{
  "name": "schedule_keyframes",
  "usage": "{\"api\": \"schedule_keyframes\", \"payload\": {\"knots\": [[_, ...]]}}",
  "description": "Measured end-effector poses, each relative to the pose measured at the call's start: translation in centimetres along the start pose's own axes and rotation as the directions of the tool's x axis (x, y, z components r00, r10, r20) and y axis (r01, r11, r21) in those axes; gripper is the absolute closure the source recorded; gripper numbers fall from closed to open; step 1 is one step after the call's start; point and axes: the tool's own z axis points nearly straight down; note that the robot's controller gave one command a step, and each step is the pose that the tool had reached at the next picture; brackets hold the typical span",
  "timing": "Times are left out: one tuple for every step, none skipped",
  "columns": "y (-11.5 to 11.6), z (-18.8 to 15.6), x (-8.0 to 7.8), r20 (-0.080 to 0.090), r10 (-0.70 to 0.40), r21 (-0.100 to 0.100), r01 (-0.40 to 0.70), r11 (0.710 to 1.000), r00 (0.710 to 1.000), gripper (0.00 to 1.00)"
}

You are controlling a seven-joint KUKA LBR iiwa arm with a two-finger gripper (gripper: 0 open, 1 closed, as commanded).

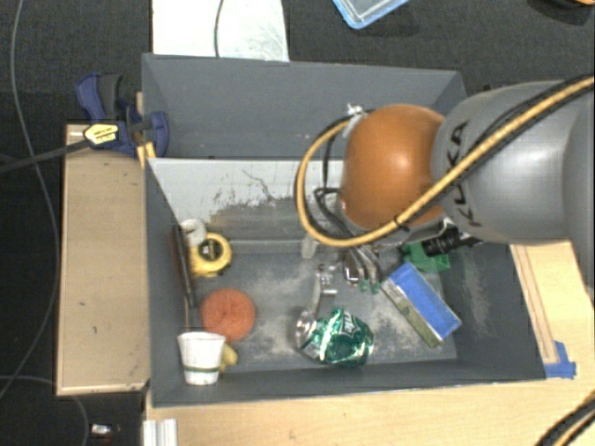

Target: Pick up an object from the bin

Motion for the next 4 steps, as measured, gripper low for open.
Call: {"api": "schedule_keyframes", "payload": {"knots": [[-0.1,0.4,2.9,0.004,0.000,-0.001,0.000,1.000,1.000,0.00],[-5.3,6.2,4.4,0.006,0.102,-0.003,-0.102,0.995,0.995,0.00],[-8.6,7.0,2.5,0.013,0.248,-0.013,-0.248,0.969,0.969,1.00],[-8.6,7.0,2.5,0.013,0.250,-0.014,-0.249,0.968,0.968,1.00]]}}
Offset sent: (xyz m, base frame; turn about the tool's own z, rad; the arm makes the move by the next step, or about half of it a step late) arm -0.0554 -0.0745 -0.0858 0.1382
